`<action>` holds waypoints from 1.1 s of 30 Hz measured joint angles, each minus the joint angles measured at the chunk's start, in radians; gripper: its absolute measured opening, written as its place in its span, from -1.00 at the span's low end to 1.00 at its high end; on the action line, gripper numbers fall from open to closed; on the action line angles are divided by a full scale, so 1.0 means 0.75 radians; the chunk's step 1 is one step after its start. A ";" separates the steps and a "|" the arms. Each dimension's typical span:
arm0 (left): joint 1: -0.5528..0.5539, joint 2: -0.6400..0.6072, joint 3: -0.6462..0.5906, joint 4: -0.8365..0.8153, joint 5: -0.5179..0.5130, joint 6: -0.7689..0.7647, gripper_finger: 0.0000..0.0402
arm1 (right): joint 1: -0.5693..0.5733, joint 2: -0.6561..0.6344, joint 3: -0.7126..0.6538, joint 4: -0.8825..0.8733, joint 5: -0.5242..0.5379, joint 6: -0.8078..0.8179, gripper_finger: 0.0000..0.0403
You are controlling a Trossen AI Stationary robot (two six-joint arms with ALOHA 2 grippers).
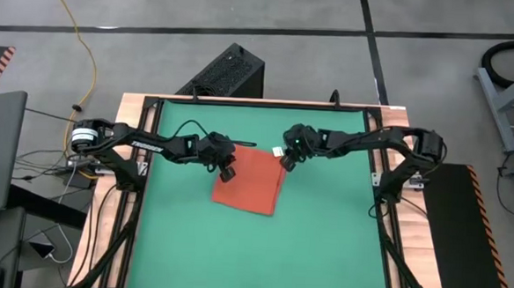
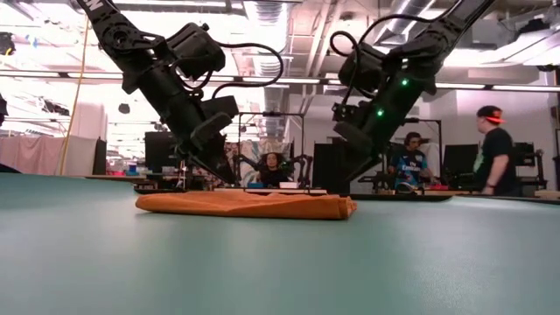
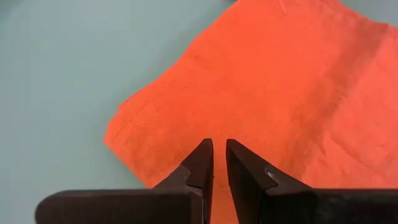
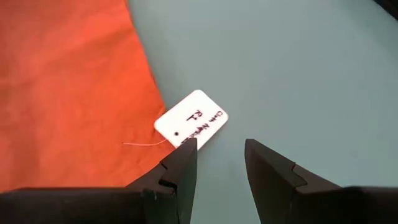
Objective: Roll towel
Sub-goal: Fold the orange towel
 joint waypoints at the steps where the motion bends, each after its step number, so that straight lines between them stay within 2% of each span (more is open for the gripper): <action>1: 0.000 0.000 0.000 0.000 0.000 0.000 -0.83 | 0.002 0.011 0.000 0.004 -0.005 0.001 -0.23; 4: 0.000 0.000 0.000 0.006 0.000 -0.005 -0.83 | 0.002 0.076 -0.001 0.047 -0.011 0.010 -0.18; 8: -0.001 0.000 -0.002 0.007 0.000 -0.017 -0.83 | -0.014 0.169 0.000 0.158 -0.051 0.027 -0.03; 12: -0.001 0.000 -0.005 -0.014 0.000 -0.021 -0.83 | -0.015 0.195 0.002 0.218 -0.051 0.035 0.09; 20: -0.001 -0.001 -0.005 -0.033 0.000 -0.021 -0.83 | -0.019 0.177 0.001 0.191 -0.059 0.026 0.11; 26: -0.001 -0.001 -0.005 -0.032 0.000 -0.016 -0.83 | -0.015 0.248 0.006 0.183 -0.060 0.045 0.11; 30: -0.001 -0.001 -0.005 -0.032 -0.001 -0.016 -0.83 | -0.006 0.258 0.005 0.182 -0.058 0.046 0.00; 33: -0.001 -0.001 -0.005 -0.035 0.000 -0.016 -0.83 | 0.005 0.247 0.004 0.172 -0.051 0.040 -0.25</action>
